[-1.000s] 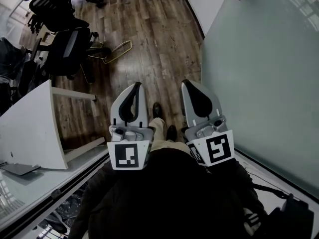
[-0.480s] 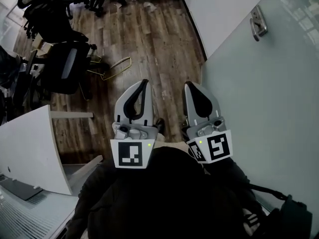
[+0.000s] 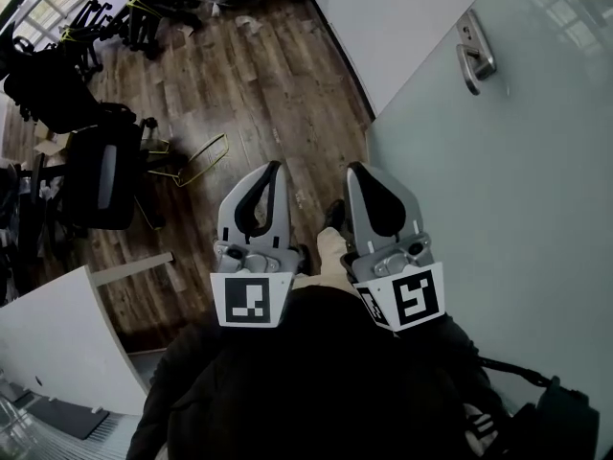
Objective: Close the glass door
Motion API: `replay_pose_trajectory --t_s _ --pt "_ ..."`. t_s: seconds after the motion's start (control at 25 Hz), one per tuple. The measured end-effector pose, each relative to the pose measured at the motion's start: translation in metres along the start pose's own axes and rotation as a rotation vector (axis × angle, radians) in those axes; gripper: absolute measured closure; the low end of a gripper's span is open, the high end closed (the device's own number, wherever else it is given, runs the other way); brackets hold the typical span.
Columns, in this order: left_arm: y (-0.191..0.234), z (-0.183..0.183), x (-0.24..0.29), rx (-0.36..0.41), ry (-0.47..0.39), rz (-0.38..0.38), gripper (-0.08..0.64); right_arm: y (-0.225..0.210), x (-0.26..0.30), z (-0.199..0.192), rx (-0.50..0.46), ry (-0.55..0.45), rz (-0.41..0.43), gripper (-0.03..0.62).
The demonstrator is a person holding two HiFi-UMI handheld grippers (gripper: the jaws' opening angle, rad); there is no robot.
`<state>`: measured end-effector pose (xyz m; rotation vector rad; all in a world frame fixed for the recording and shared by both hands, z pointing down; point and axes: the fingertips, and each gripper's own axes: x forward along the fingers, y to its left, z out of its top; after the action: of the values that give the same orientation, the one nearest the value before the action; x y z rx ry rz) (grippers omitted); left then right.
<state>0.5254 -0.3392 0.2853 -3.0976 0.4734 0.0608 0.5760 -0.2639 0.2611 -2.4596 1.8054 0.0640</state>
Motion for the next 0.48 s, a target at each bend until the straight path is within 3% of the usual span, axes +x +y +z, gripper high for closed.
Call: replay_pose_trajectory --t_s 0.36,0.48 --pt "-0.007 -0.011 0.123 0.025 0.033 -0.069 0.563 -0.107 0.065 -0.009 0.005 -0.019 -0.072 0.591" --pt "-0.016 0.0 0.173 0.007 -0.017 -0.073 0.563 -0.148 0.081 -0.022 0.018 0.012 -0.086 0.591"
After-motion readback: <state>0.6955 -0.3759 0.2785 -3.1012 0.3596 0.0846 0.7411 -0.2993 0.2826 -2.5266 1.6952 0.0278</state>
